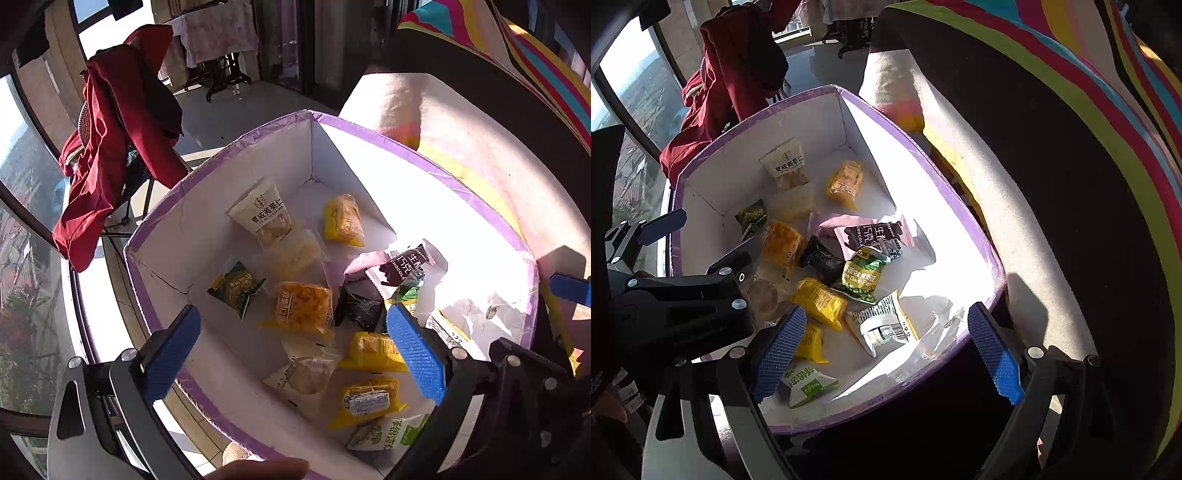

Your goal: Organize snacks

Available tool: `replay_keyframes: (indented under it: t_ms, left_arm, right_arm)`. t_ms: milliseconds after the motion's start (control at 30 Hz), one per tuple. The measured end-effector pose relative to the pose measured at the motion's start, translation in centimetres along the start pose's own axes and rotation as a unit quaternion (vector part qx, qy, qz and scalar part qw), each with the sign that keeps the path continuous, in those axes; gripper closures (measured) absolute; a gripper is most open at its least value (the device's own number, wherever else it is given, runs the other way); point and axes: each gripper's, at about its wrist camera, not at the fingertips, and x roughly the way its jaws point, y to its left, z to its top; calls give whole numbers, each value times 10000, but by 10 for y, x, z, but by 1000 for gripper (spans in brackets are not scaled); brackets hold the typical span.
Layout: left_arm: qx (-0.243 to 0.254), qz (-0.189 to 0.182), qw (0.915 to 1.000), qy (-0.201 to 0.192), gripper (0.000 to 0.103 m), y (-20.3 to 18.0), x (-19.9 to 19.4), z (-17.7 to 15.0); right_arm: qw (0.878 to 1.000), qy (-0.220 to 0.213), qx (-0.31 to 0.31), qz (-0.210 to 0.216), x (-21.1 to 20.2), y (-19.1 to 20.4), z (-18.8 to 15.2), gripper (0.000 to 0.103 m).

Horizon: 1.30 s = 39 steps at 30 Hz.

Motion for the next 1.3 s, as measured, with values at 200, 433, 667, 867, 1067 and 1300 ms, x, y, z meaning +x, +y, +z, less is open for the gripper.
replay_keyframes:
  t_ms: [200,433,667,867,1067,1300]
  left_arm:
    - [-20,-10,10000,17,2,0,1,-1]
    - [-9,-35,10000,25,2,0,1,-1]
    - [-8,-39,10000,47,2,0,4,-1]
    - [-1,-36,10000,52,2,0,4,-1]
    - [9,-43,10000,57,2,0,5,-1]
    - [13,-37,10000,61,2,1,6,-1]
  right_arm:
    - [10000,15,1,10,1,1,-1,16]
    - [10000,35,22,13,2,1,-2,16]
    - [10000,55,25,22,3,0,-2,16]
    - [10000,71,19,26,3,0,-3,16]
    - [9999,108,24,38,5,0,-4,16]
    - [9999,128,27,42,5,0,-4,16]
